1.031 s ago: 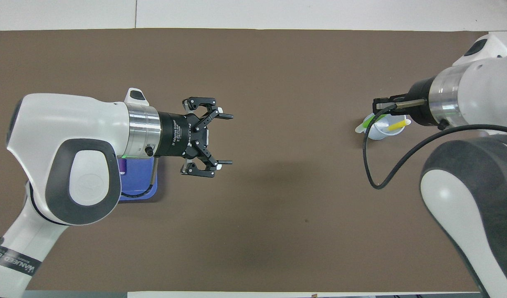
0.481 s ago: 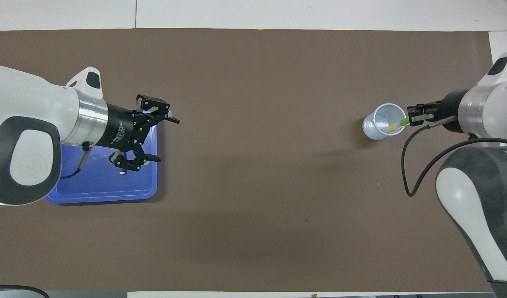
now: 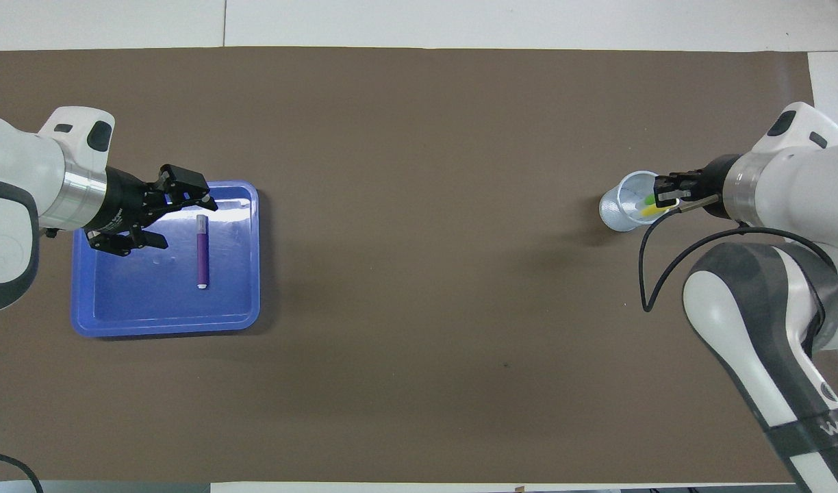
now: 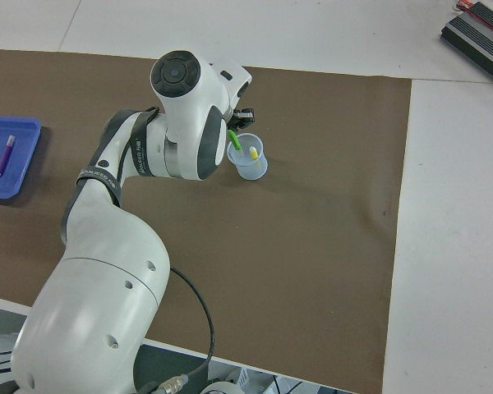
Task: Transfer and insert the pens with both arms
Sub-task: 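Lower the green pen into the cup while the left gripper returns, then grasp the purple pen with the left gripper while the right gripper withdraws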
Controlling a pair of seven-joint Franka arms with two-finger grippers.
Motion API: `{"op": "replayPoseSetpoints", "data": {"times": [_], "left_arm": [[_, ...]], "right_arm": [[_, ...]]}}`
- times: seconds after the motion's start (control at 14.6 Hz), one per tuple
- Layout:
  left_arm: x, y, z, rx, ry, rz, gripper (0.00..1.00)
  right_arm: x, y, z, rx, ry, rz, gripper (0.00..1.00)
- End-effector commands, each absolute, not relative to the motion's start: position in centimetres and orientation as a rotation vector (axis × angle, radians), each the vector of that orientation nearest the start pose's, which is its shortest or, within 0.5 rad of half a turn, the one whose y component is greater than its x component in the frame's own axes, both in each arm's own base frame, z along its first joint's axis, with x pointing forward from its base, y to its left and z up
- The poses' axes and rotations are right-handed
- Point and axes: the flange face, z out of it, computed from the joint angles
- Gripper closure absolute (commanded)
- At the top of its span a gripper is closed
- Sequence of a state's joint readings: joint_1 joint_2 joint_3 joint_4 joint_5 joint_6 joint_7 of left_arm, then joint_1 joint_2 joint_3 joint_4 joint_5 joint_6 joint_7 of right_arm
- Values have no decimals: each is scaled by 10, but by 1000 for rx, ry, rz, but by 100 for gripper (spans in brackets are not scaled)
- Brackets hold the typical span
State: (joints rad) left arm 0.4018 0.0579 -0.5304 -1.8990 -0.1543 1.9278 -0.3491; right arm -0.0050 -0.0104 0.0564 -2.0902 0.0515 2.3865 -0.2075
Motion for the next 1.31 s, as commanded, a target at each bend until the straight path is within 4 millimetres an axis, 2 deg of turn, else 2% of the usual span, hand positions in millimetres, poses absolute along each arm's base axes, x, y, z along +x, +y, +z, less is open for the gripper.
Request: {"op": "replayPoseSetpoints", "data": {"times": [0.0,0.27,0.41,0.62,0.69,0.76,0.82,0.89,1.03,1.1,1.24], "left_arm": [[583,-66,450,-3210,-79,-5,0],[601,-63,396,-3118,123,-36,0],[605,-62,376,-3074,215,-28,2],[607,-61,345,-3091,230,29,7],[607,-63,340,-3094,236,46,7],[605,-63,332,-3100,228,66,9],[603,-64,324,-3102,229,89,10],[602,-64,318,-3107,230,108,11],[601,-63,304,-3120,235,151,13],[600,-62,301,-3123,231,167,14],[597,-63,298,-3137,216,203,18]], "right_arm": [[560,23,437,-3083,-383,-506,100],[549,22,410,-3085,-375,-511,100],[546,22,401,-3085,-367,-515,100],[542,22,397,-3087,-358,-508,100],[542,22,396,-3087,-358,-506,80],[543,22,397,-3086,-355,-510,56],[544,22,399,-3085,-357,-518,38],[545,22,400,-3085,-357,-523,25],[546,22,401,-3083,-355,-525,7],[548,22,406,-3081,-351,-539,2],[558,23,418,-3076,-354,-561,0]]}}
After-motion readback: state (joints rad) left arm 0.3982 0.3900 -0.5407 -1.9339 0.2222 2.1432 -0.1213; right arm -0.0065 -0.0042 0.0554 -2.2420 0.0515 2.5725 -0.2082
